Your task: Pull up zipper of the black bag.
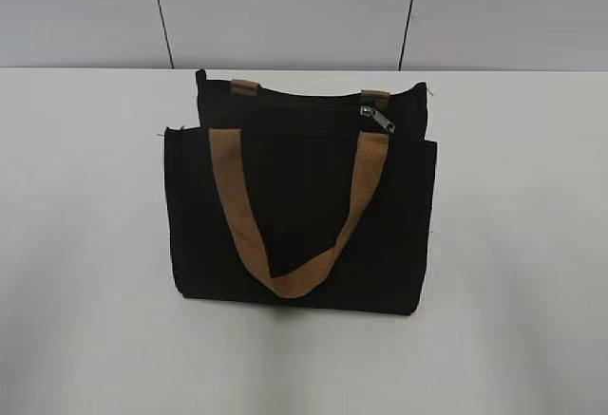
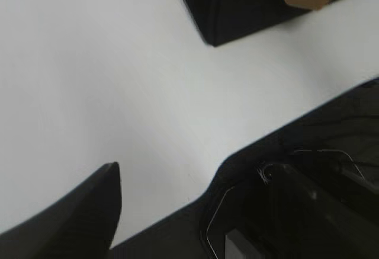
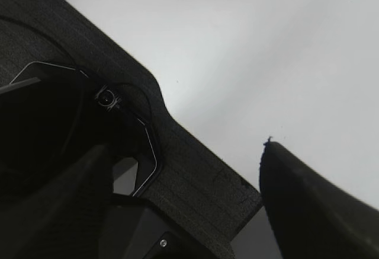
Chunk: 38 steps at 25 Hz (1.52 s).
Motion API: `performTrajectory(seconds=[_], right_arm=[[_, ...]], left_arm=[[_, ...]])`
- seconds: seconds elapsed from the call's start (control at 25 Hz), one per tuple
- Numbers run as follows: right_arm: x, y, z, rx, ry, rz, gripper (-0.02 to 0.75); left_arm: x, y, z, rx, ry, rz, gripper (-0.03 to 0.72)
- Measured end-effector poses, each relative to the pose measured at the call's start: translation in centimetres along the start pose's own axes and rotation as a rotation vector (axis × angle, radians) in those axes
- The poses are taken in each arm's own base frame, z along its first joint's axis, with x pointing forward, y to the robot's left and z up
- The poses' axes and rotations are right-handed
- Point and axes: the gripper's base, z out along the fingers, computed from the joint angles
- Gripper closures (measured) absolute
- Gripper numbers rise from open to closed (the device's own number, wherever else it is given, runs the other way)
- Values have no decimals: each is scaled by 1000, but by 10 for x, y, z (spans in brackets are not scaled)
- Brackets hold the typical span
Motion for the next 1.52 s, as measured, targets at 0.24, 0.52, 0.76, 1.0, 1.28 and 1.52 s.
performTrajectory(seconds=[0.24,0.52,0.76,1.0,1.28,1.52], right_arm=[[49,7,10,0,-22,-2,153],[66,10,14,12,-92,-3,153],[65,9,23,19,-124,1,153],[65,8,23,21,-128,0,159],[65,8,23,23,-128,1,162],[66,11,20,1,-156,39,162]], left_arm=[[43,1,-13,33,-39,6,105],[62,1,-18,47,-107,2,108],[59,1,-9,56,-163,-2,109],[59,0,-8,58,-167,-2,134],[59,0,-8,58,-168,-3,156],[59,3,-8,26,-175,-42,158]])
